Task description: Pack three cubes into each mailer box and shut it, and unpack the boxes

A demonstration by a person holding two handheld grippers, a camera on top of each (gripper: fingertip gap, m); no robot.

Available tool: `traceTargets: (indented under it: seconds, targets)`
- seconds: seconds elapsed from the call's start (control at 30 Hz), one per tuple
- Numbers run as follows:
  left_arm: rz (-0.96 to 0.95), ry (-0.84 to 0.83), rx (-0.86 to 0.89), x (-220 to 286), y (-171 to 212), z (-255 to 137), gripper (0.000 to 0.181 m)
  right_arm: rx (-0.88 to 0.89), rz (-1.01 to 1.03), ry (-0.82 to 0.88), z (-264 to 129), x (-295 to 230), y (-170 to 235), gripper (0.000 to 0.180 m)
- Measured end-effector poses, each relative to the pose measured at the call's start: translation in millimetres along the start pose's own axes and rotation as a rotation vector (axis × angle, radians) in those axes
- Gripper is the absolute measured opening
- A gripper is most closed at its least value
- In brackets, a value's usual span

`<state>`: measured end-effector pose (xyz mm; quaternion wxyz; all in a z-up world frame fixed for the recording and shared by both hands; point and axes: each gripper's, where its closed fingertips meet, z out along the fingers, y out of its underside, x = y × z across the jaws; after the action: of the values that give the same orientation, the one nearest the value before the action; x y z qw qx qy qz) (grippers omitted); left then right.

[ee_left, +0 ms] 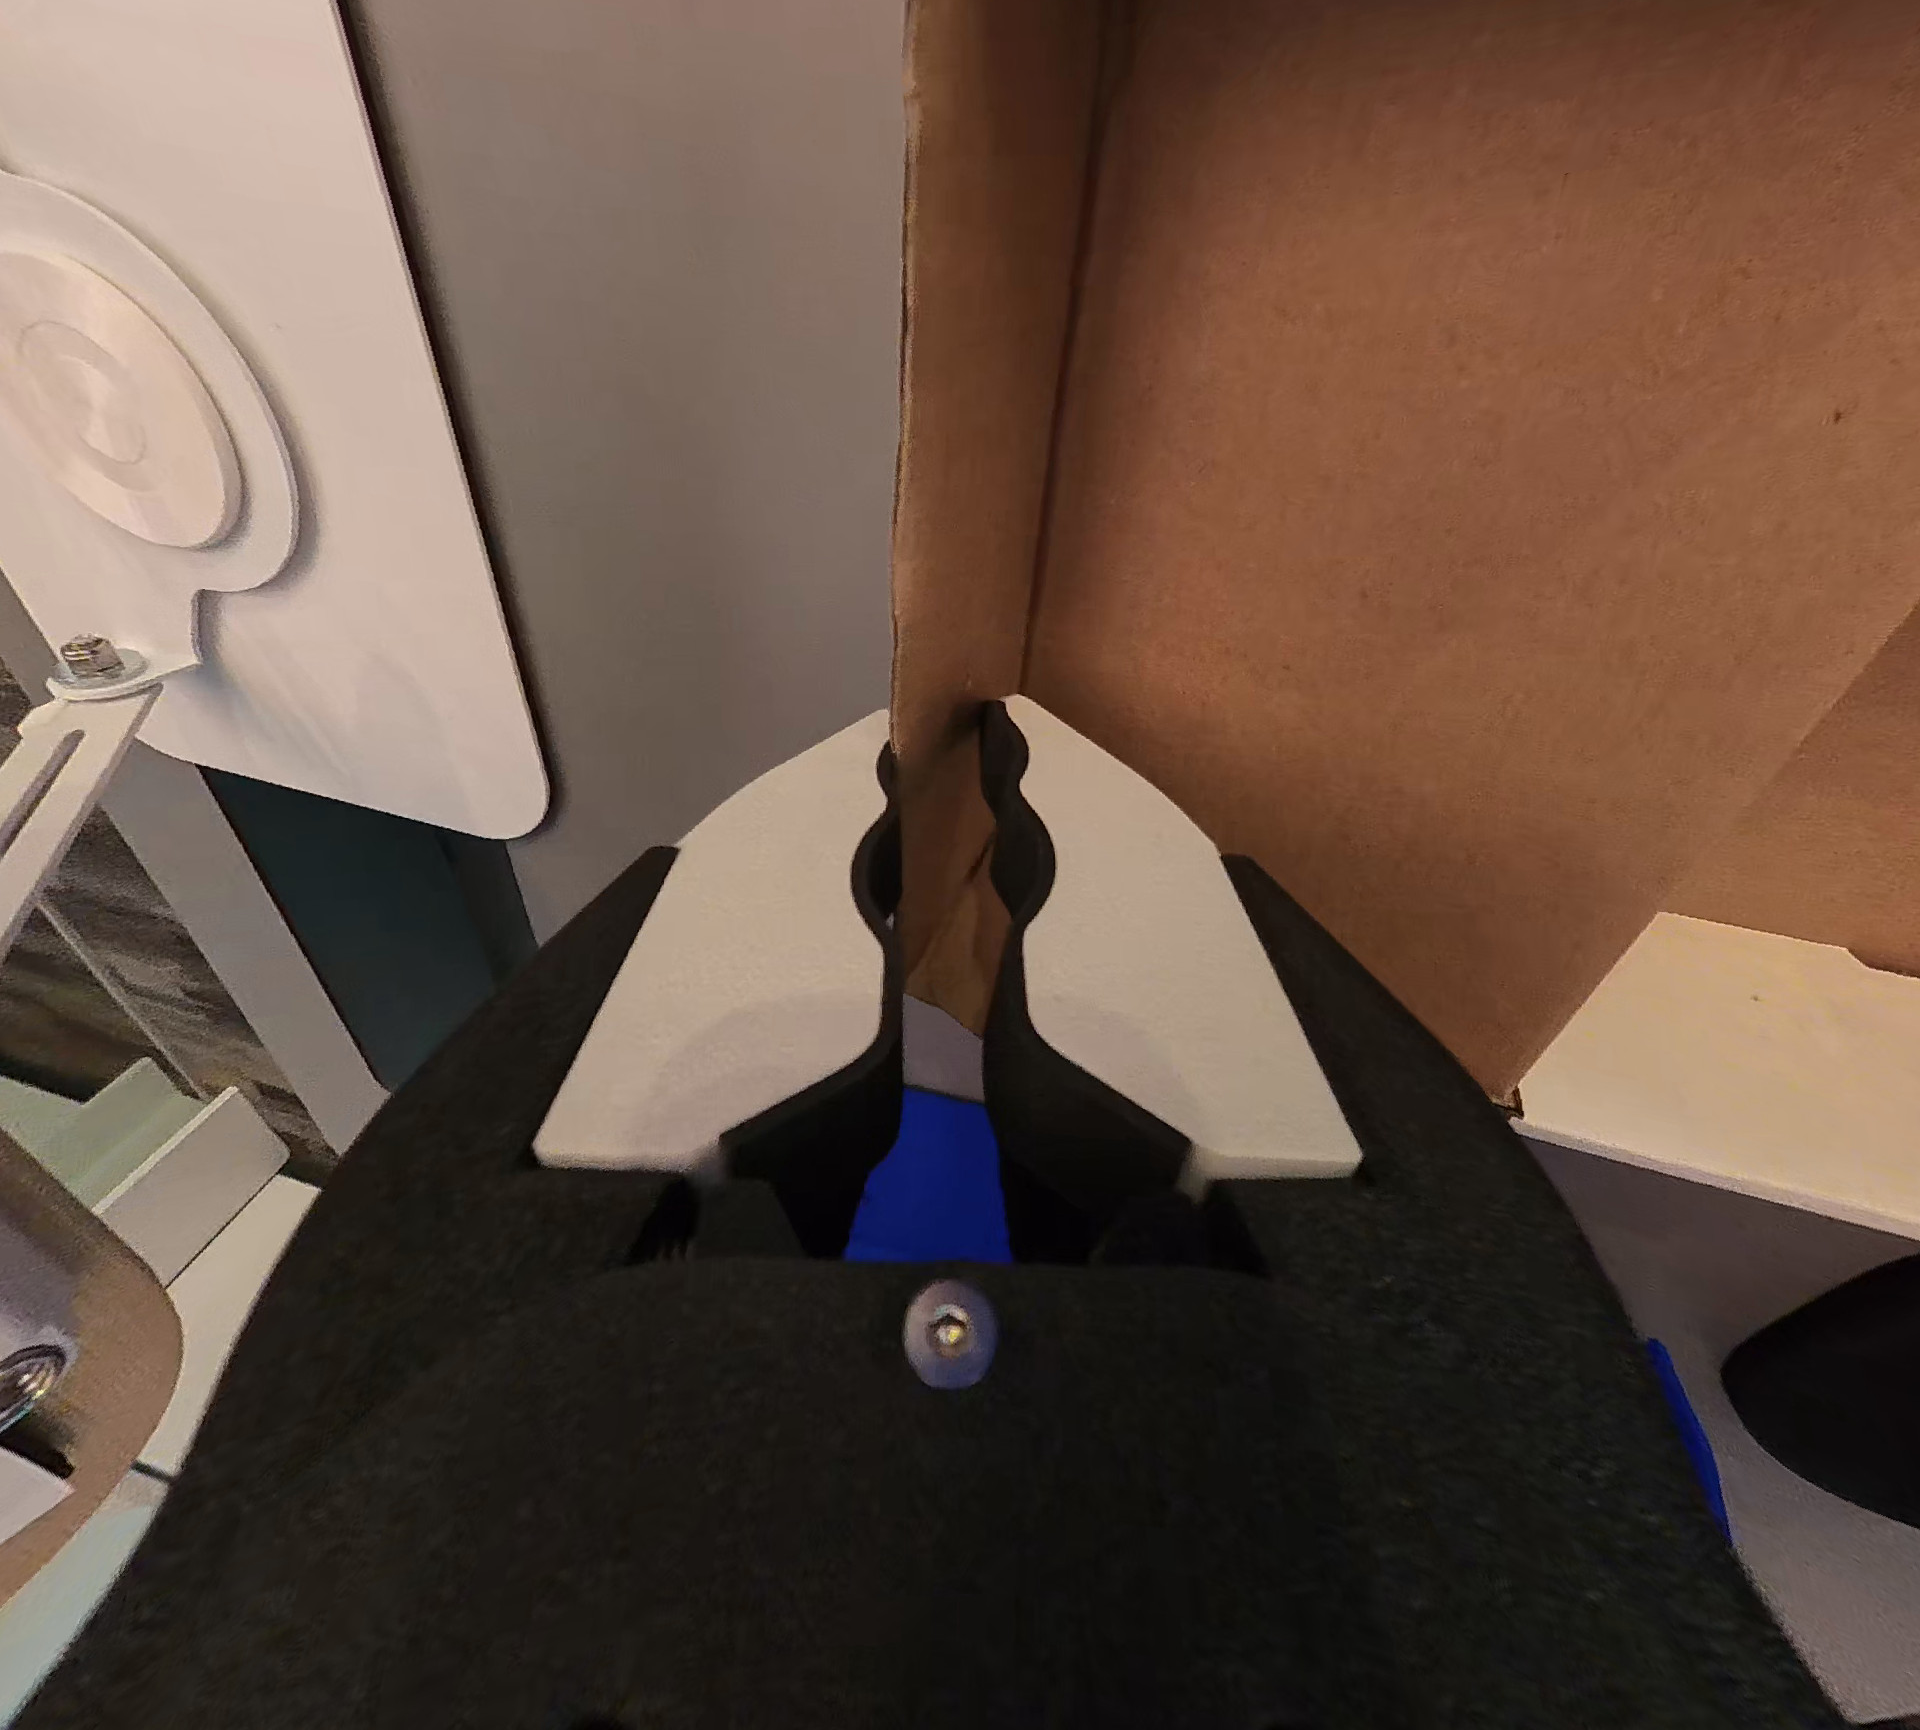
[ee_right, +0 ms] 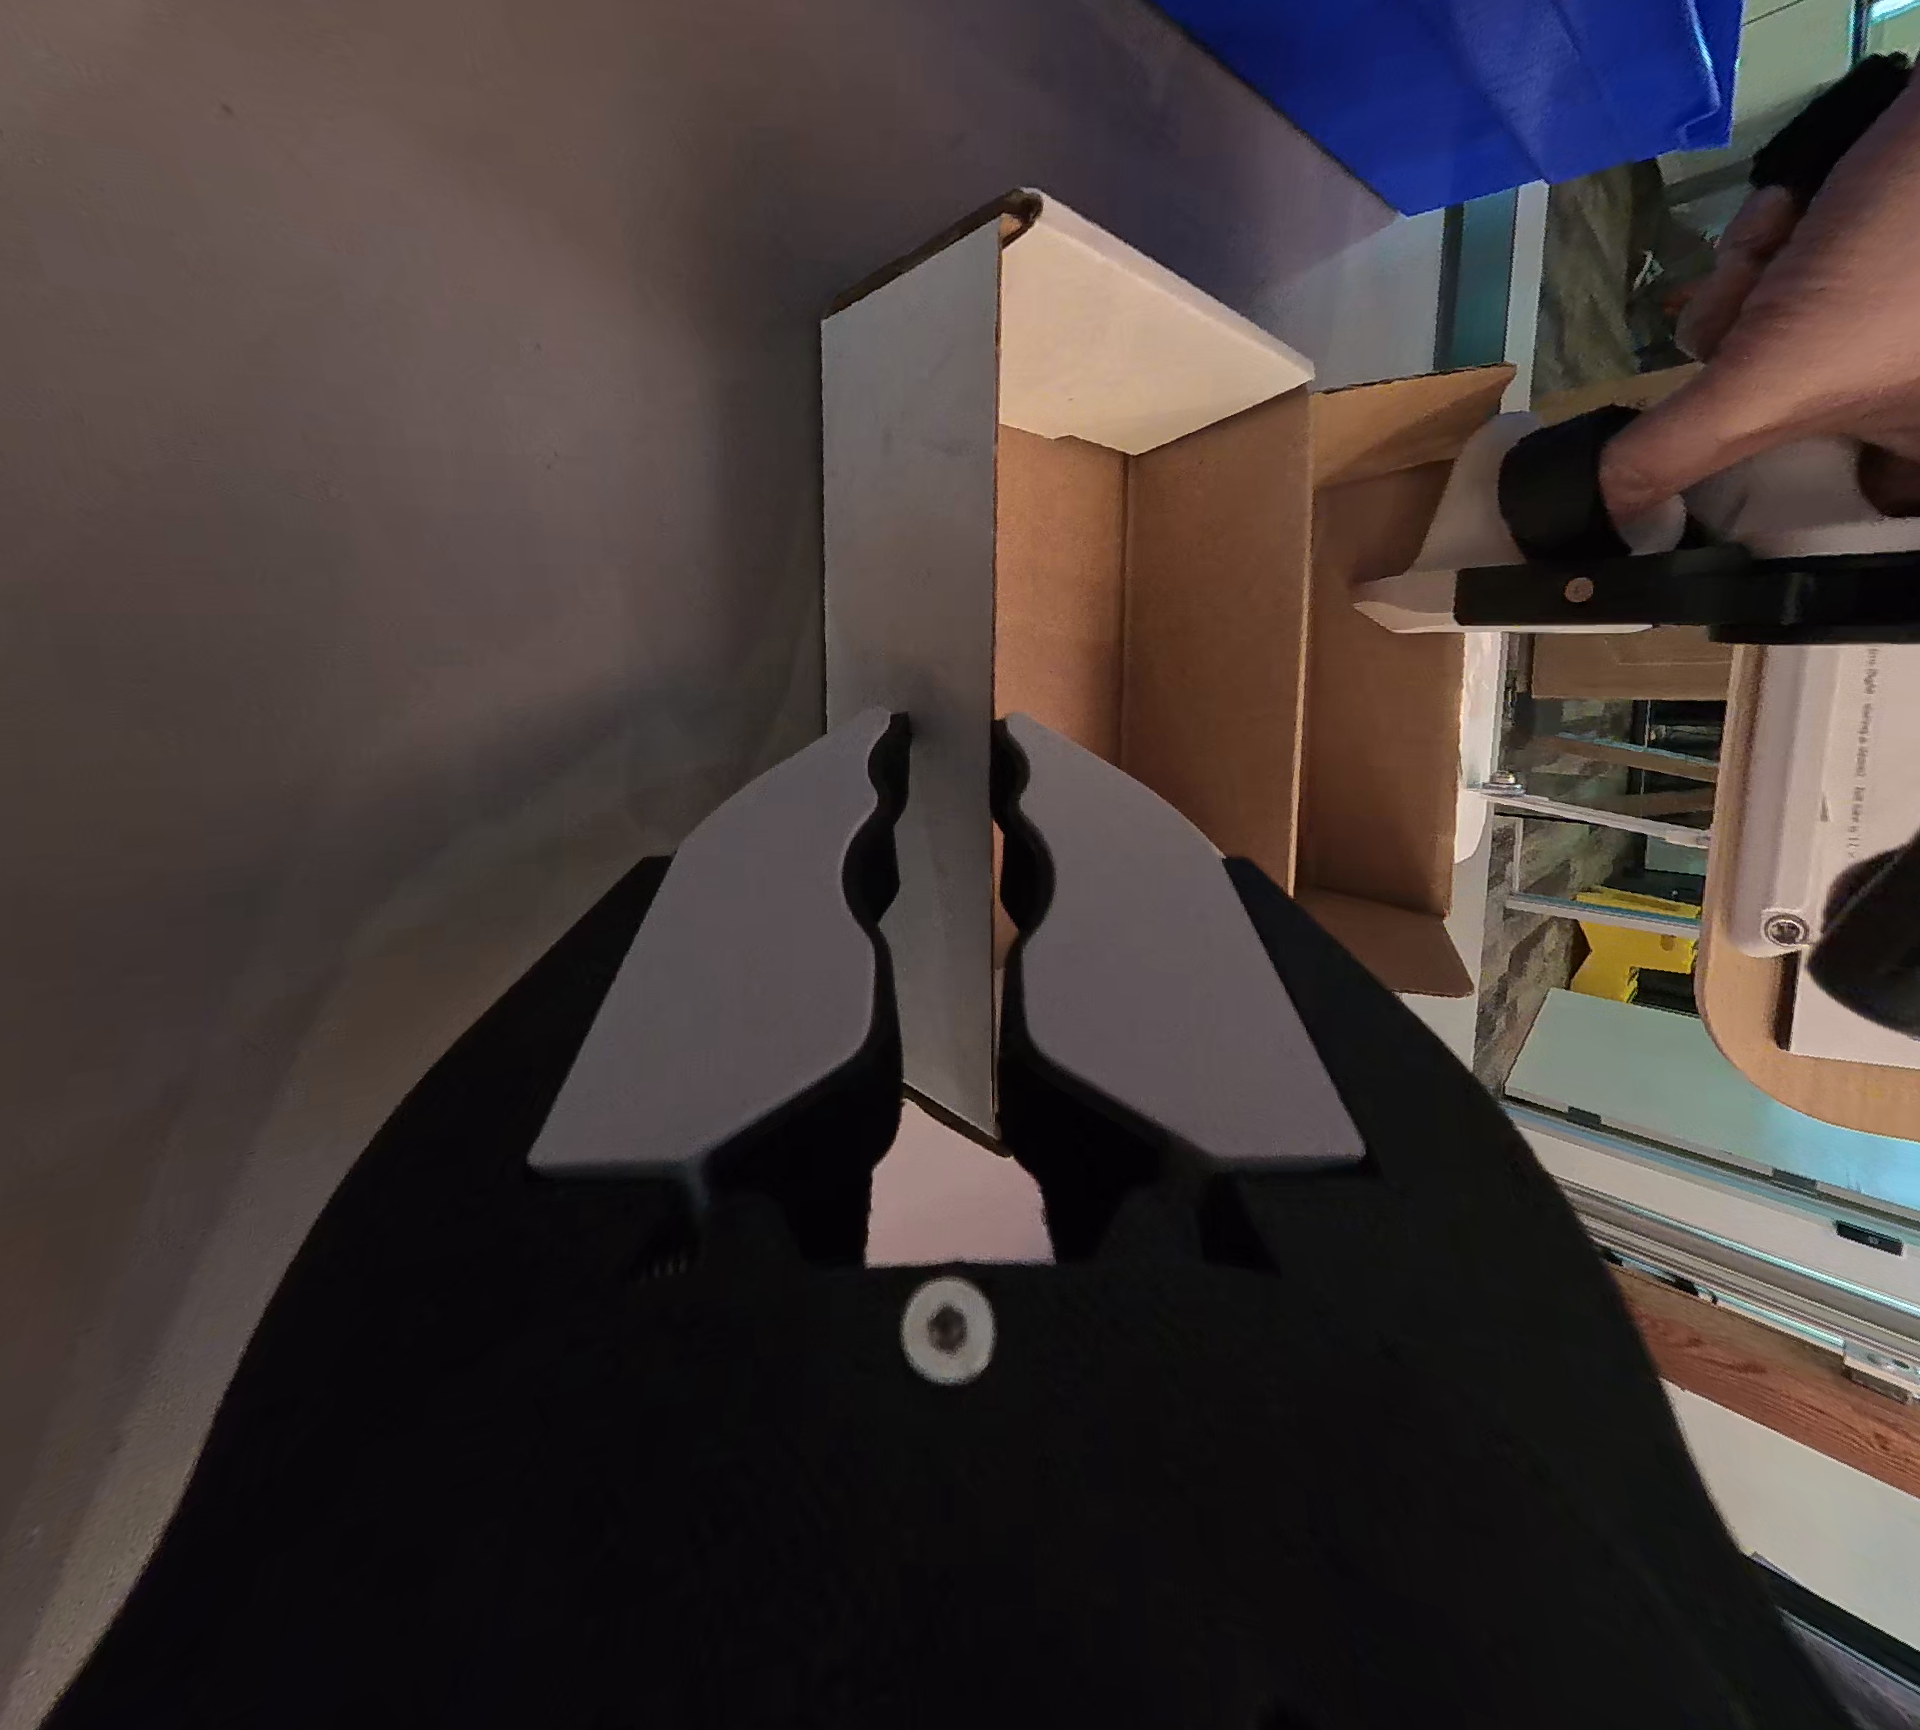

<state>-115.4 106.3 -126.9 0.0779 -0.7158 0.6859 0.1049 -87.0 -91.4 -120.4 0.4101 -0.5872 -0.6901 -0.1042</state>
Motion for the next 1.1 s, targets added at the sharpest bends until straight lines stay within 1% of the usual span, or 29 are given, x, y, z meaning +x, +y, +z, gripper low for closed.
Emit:
traceTargets:
  seconds: [0.17,0.33,0.4,0.47,0.57,0.63,0.7,0.77,0.87,0.93,0.97,1.0,1.03,1.1]
  targets:
    - [0.003,-0.049,0.032,-8,-4,-17,0.013,0.001,-0.001,0.001,1,-1,-1,0.016]
    - [-0.041,-0.030,0.122,-7,-8,-42,0.023,0.011,0.009,0.021,2,1,-2,0.018]
    - [-0.081,-0.010,0.188,-7,-11,-57,0.030,0.011,0.011,0.032,3,2,-1,0.020]
    - [-0.125,0.007,0.274,-6,-13,-77,0.031,0.001,0.005,0.037,6,1,1,0.026]
    - [-0.180,-0.011,0.433,-7,-11,-115,0.031,0.003,-0.005,0.061,6,3,1,0.033]
    - [-0.243,-0.033,0.548,-9,-1,-143,0.032,0.025,0.010,0.082,3,7,-2,0.037]
    - [-0.328,-0.027,0.656,-7,16,-169,0.037,0.065,0.036,0.099,-2,12,-9,0.038]
    - [-0.418,-0.040,0.730,-3,44,-188,0.042,0.105,0.052,0.129,-8,19,-15,0.039]
    - [-0.525,-0.177,0.744,0,104,-196,0.043,0.150,0.061,0.195,-17,31,-22,0.040]
    - [-0.552,-0.210,0.714,10,144,-186,0.047,0.179,0.067,0.224,-23,37,-27,0.040]
    - [-0.519,-0.176,0.688,21,159,-176,0.054,0.192,0.071,0.230,-25,39,-29,0.040]
    - [-0.481,-0.148,0.649,31,173,-164,0.054,0.200,0.077,0.232,-26,40,-30,0.040]
    - [-0.454,-0.154,0.591,35,188,-152,0.053,0.203,0.081,0.232,-27,41,-30,0.040]
    - [-0.368,-0.178,0.404,44,224,-123,0.053,0.198,0.082,0.238,-28,43,-27,0.040]
